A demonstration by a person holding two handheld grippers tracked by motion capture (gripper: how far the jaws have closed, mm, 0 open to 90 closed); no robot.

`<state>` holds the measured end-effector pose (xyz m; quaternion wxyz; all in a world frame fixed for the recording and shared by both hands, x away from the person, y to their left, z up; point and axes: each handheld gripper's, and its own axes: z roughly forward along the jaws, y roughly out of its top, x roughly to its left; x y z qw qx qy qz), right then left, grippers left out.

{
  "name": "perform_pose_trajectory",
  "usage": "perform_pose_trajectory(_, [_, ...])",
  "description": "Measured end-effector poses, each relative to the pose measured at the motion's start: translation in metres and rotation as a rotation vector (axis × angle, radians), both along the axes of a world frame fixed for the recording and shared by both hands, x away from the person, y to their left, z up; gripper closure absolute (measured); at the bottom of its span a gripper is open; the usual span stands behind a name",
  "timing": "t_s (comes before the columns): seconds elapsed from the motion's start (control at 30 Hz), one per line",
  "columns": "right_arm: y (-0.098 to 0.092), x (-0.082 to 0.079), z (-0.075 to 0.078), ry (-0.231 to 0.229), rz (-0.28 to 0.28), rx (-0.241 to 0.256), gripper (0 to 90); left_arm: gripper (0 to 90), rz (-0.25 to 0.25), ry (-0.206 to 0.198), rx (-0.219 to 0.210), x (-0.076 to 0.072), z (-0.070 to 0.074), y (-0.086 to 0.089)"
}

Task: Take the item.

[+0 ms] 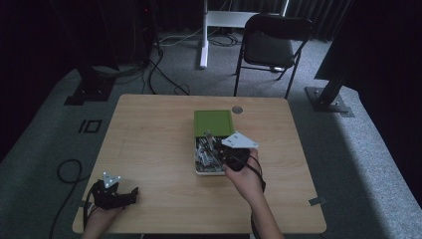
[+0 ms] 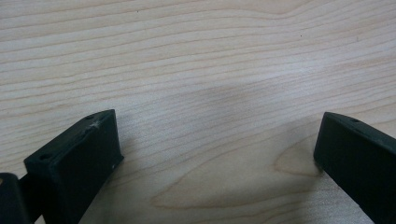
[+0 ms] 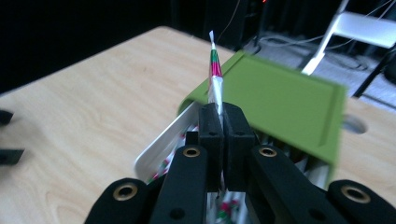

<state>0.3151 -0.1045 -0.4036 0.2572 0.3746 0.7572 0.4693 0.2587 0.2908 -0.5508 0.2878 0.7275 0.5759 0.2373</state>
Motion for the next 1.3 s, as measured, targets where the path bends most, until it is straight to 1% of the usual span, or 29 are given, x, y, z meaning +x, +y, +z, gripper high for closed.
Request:
perform_pose_trajectory(0.03, [0.0, 0.0, 0.0, 0.0, 0.0, 0.0, 88.2, 1.3, 0.0, 0.0, 0.0, 0.0, 0.0, 0.0])
perform_pose_trajectory(0.07, [-0.003, 0.0, 0.003, -0.009, -0.007, 0.007, 88.2, 1.3, 0.0, 0.0, 0.0, 0.0, 0.0, 0.0])
perform_pose_trajectory(0.1, [-0.011, 0.001, 0.01, -0.03, -0.035, 0.018, 88.2, 1.3, 0.0, 0.001, 0.0, 0.0, 0.0, 0.0])
perform_pose_trajectory(0.13, [-0.015, 0.002, 0.013, -0.037, -0.047, 0.023, 88.2, 1.3, -0.002, 0.001, 0.002, 0.0, 0.0, 0.0])
perform_pose_trajectory(0.17, [-0.019, 0.002, 0.015, -0.043, -0.059, 0.04, 88.2, 1.3, -0.002, 0.0, 0.002, 0.0, 0.0, 0.0])
perform_pose_trajectory(0.23, [-0.028, 0.004, 0.018, -0.054, -0.09, 0.038, 88.2, 1.3, -0.002, 0.001, 0.002, 0.0, 0.0, 0.0])
perform_pose_trajectory(0.27, [-0.032, 0.005, 0.019, -0.06, -0.106, 0.047, 88.2, 1.3, -0.002, 0.0, 0.002, 0.0, 0.0, 0.0])
perform_pose_trajectory(0.37, [-0.046, 0.009, 0.02, -0.074, -0.142, 0.045, 88.2, 1.3, -0.001, 0.001, 0.0, 0.0, 0.0, 0.0])
perform_pose_trajectory(0.43, [-0.054, 0.012, 0.017, -0.069, -0.159, 0.056, 88.2, 1.3, -0.001, 0.001, 0.0, 0.0, 0.0, 0.0])
perform_pose_trajectory(0.5, [-0.062, 0.016, 0.014, -0.076, -0.197, 0.05, 88.2, 1.3, -0.001, 0.001, 0.0, 0.0, 0.0, 0.0])
perform_pose_trajectory(0.57, [-0.069, 0.019, 0.009, -0.066, -0.215, 0.064, 88.2, 1.3, -0.001, 0.001, 0.0, 0.0, 0.0, 0.0])
perform_pose_trajectory(0.6, [-0.072, 0.021, 0.006, -0.065, -0.236, 0.062, 88.1, 1.3, -0.001, 0.0, 0.0, 0.0, 0.0, 0.0])
perform_pose_trajectory(0.63, [-0.075, 0.023, 0.002, -0.057, -0.24, 0.053, 88.1, 1.3, -0.001, 0.001, 0.001, 0.0, 0.0, 0.0])
perform_pose_trajectory(0.67, [-0.077, 0.025, -0.002, -0.048, -0.25, 0.073, 88.2, 1.3, -0.003, 0.002, 0.002, 0.0, 0.0, 0.0])
perform_pose_trajectory(0.73, [-0.081, 0.03, -0.011, -0.027, -0.26, 0.07, 88.2, 1.3, -0.003, 0.003, 0.002, 0.0, 0.0, 0.0])
perform_pose_trajectory(0.77, [-0.082, 0.032, -0.016, -0.018, -0.267, 0.089, 88.2, 1.3, -0.001, 0.001, 0.001, 0.0, 0.0, 0.0])
perform_pose_trajectory(0.87, [-0.086, 0.04, -0.032, 0.017, -0.277, 0.114, 88.1, 1.3, 0.0, 0.001, 0.0, 0.0, 0.0, 0.0])
perform_pose_trajectory(0.93, [-0.086, 0.045, -0.042, 0.045, -0.29, 0.117, 88.1, 1.3, -0.001, 0.002, 0.0, 0.0, 0.0, 0.0])
perform_pose_trajectory(1.0, [-0.087, 0.05, -0.053, 0.077, -0.296, 0.136, 88.1, 1.3, -0.001, 0.002, 0.001, 0.0, 0.0, 0.0])
perform_pose_trajectory(1.03, [-0.086, 0.052, -0.058, 0.086, -0.304, 0.134, 88.2, 1.3, -0.001, 0.002, 0.0, 0.0, 0.0, 0.0])
perform_pose_trajectory(1.1, [-0.086, 0.056, -0.067, 0.108, -0.313, 0.153, 88.1, 1.3, -0.001, 0.002, 0.0, 0.0, 0.0, 0.0])
perform_pose_trajectory(1.17, [-0.085, 0.06, -0.075, 0.119, -0.327, 0.152, 88.1, 1.3, -0.001, 0.002, 0.0, 0.0, 0.0, 0.0])
perform_pose_trajectory(1.23, [-0.085, 0.063, -0.082, 0.146, -0.336, 0.167, 88.1, 1.3, -0.001, 0.001, 0.0, 0.0, 0.0, 0.0])
perform_pose_trajectory(1.3, [-0.083, 0.065, -0.088, 0.156, -0.347, 0.166, 88.1, 1.3, -0.001, 0.002, 0.0, 0.0, 0.0, 0.0])
